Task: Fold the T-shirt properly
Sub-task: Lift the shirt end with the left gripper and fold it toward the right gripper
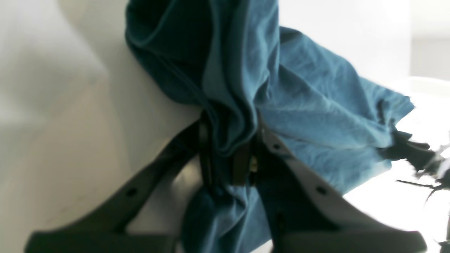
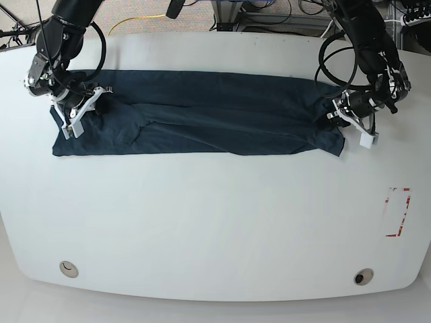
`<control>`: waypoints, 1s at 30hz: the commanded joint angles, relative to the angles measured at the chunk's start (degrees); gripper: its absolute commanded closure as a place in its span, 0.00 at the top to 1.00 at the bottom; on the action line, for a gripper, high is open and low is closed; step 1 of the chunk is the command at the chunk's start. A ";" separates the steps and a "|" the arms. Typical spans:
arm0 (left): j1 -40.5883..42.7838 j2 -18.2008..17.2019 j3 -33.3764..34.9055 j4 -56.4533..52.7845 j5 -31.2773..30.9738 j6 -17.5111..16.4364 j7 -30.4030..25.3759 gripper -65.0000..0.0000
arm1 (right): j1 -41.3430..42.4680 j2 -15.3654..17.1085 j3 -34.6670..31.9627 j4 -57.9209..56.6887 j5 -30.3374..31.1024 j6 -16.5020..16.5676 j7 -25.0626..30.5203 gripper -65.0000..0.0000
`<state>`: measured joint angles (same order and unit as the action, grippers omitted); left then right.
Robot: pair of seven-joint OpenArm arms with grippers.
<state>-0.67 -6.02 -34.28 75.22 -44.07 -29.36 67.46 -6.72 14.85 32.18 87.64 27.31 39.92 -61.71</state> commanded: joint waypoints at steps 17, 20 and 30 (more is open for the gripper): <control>3.26 -1.23 24.04 27.07 2.98 -0.04 1.07 0.08 | 0.17 0.58 0.12 0.41 -0.63 0.08 -0.84 0.12; 3.08 0.09 28.26 27.07 2.98 -0.13 1.07 0.08 | 0.17 0.58 0.12 0.41 -0.63 0.08 -0.84 0.12; -1.49 8.44 38.11 26.71 12.56 -4.70 1.07 0.08 | 0.17 0.49 0.12 0.41 -0.63 0.08 -0.84 0.12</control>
<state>-1.41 0.78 2.61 100.99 -32.29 -33.12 69.32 -6.72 14.74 32.18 87.64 27.38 39.94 -61.71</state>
